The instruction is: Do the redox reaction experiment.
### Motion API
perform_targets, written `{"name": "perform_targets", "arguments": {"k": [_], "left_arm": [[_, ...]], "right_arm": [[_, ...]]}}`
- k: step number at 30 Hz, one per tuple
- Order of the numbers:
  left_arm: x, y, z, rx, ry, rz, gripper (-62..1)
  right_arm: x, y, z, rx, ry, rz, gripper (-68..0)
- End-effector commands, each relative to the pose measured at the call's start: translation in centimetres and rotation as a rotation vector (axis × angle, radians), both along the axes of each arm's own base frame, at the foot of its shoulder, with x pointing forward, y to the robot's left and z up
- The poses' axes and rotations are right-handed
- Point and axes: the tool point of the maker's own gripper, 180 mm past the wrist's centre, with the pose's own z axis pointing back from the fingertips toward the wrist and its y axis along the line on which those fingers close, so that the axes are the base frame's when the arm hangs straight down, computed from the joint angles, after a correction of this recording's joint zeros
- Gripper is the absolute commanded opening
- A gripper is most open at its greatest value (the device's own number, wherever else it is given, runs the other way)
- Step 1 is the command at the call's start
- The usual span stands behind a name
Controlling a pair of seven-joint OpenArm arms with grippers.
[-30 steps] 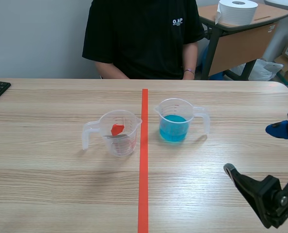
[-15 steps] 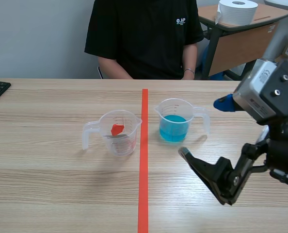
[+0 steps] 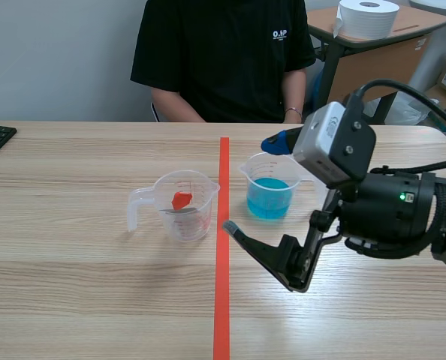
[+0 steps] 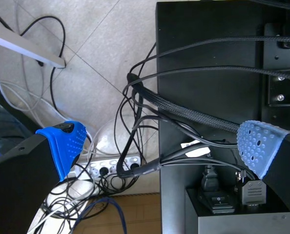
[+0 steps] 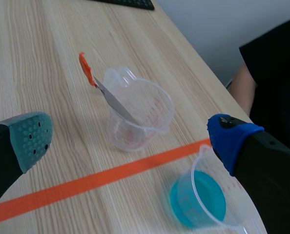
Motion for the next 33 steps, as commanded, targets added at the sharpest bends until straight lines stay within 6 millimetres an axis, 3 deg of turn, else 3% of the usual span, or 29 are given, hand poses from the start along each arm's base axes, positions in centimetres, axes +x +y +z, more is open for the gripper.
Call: {"name": "perform_targets", "arguments": {"k": [1,21,33], "left_arm": [[0.1,0.2,0.3,0.001,-0.009,-0.002,1.4],[0.3,0.2,0.4,0.002,-0.016,-0.003,1.4],[0.2,0.2,0.4,0.002,-0.014,-0.004,1.4]], "right_arm": [[0.5,0.5,1.2,0.022,-0.045,0.024,0.4],[3.3,5.9,-0.2,0.073,-0.058,0.171,0.4],[3.7,6.1,0.2,0.081,-0.069,0.172,-22.6]]}}
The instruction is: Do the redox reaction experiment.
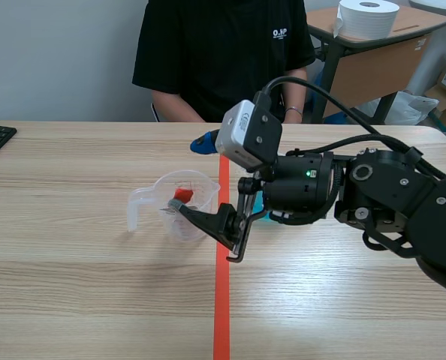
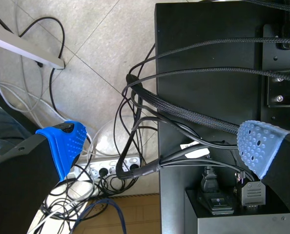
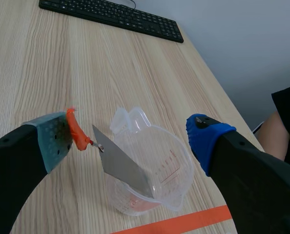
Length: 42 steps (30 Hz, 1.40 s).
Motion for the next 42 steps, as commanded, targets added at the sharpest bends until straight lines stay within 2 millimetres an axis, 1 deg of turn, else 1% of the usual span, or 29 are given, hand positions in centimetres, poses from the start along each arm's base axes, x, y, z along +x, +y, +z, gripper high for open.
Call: {"name": "perform_targets", "arguments": {"k": [1,4,9,13,18,21,26,33,42], "left_arm": [[0.1,0.2,0.4,0.001,-0.014,-0.004,1.4],[0.1,0.2,0.4,0.001,-0.012,-0.004,1.4],[0.1,0.2,0.4,0.001,-0.013,-0.004,1.4],[0.1,0.2,0.4,0.001,-0.014,-0.004,1.4],[0.1,0.2,0.4,0.001,-0.013,-0.003,1.4],[0.1,0.2,0.4,0.001,-0.009,-0.004,1.4],[0.2,0.0,0.5,-0.011,-0.018,-0.006,1.4],[-0.2,-0.2,0.3,-0.001,0.001,-0.052,1.4],[-0.6,-0.6,0.1,0.017,0.025,-0.136,1.4]], "right_arm": [[0.6,-0.1,1.4,0.031,-0.032,-0.002,-25.1],[0.6,-0.1,1.4,0.031,-0.032,-0.002,-35.2],[0.6,-0.1,1.5,0.032,-0.032,-0.002,-46.5],[0.6,-0.2,1.5,0.033,-0.034,-0.003,-58.3],[0.6,-0.2,2.0,0.061,-0.043,0.001,-65.8],[0.6,-0.2,2.5,0.08,-0.049,0.003,-66.2],[1.4,-0.7,3.5,0.103,-0.065,-0.02,-66.2],[1.3,-1.2,5.6,0.129,-0.046,0.019,-66.0],[2.1,-2.3,9.7,0.191,-0.053,0.007,-66.0]]}}
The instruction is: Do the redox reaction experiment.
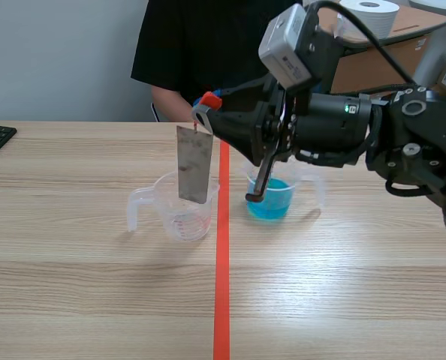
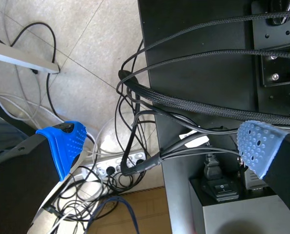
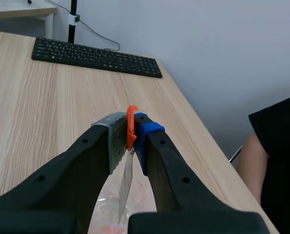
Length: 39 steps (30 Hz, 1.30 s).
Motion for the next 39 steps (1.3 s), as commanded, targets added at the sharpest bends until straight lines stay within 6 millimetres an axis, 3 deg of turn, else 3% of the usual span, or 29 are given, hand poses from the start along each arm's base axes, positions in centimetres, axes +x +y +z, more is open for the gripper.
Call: {"name": "perform_targets", "arguments": {"k": [1,3,9,12,17,23,31,39], "left_arm": [[0.0,0.2,0.4,0.002,-0.004,-0.017,1.4],[0.0,0.2,0.4,0.003,-0.003,-0.018,-0.6],[-0.4,0.7,0.5,0.009,0.006,-0.021,-25.5],[-0.6,0.9,0.6,0.012,0.012,-0.027,-32.3],[-0.7,1.2,1.0,0.015,-0.002,-0.04,-37.8],[-0.8,1.3,1.0,0.018,0.001,-0.046,-56.5],[-0.9,1.5,1.0,0.024,0.009,-0.057,-56.9],[-1.0,1.8,1.0,0.048,0.011,-0.06,-56.9]], "right_arm": [[0.4,-0.3,2.5,0.037,-0.049,-0.004,-66.0],[0.8,-0.6,3.3,0.036,-0.063,-0.025,-66.0],[2.2,-2.2,5.5,0.035,-0.092,-0.104,-66.0],[3.0,-3.2,6.1,0.029,-0.087,-0.151,-66.0],[4.5,-5.5,6.7,0.013,-0.05,-0.239,-66.0],[5.3,-8.1,7.1,0.011,0.006,-0.295,-66.0],[5.2,-10.0,7.2,-0.01,0.033,-0.306,-66.0],[5.2,-10.6,7.3,-0.019,0.036,-0.309,-66.0]]}}
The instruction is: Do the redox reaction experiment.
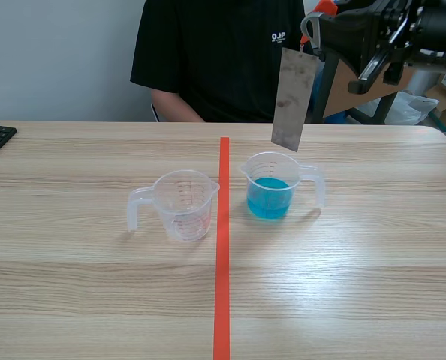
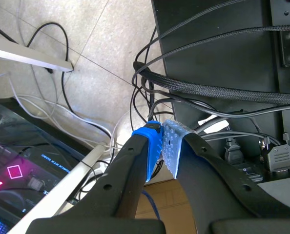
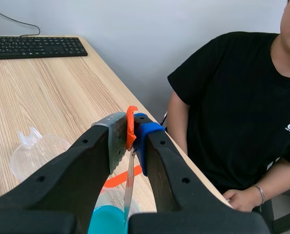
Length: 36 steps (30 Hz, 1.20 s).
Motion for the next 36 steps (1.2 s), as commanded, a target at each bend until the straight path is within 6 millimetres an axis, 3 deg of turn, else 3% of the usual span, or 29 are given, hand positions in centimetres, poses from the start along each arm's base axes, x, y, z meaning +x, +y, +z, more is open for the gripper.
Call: {"name": "perform_targets", "arguments": {"k": [1,12,16,20,28,36], "left_arm": [[-0.1,0.2,0.4,0.001,-0.005,-0.007,-56.9],[0.0,-0.3,0.3,-0.01,-0.012,0.007,-56.9],[0.6,1.5,1.0,0.004,-0.028,0.023,-56.9],[1.9,3.3,3.4,0.005,-0.118,-0.021,-56.9],[7.6,5.7,7.6,-0.019,-0.24,-0.173,-56.9],[17.4,5.4,12.1,-0.013,-0.427,-0.391,-56.9]], "right_arm": [[-0.2,0.1,1.4,0.017,-0.035,0.015,-66.0],[-0.2,0.1,1.4,0.016,-0.034,0.015,-66.0],[-0.2,0.1,1.4,0.017,-0.035,0.015,-66.0],[-0.2,0.1,1.4,0.017,-0.034,0.015,-66.0],[-0.2,0.1,1.4,0.019,-0.035,0.016,-66.0],[-0.2,0.1,1.4,0.019,-0.035,0.016,-66.0]]}}
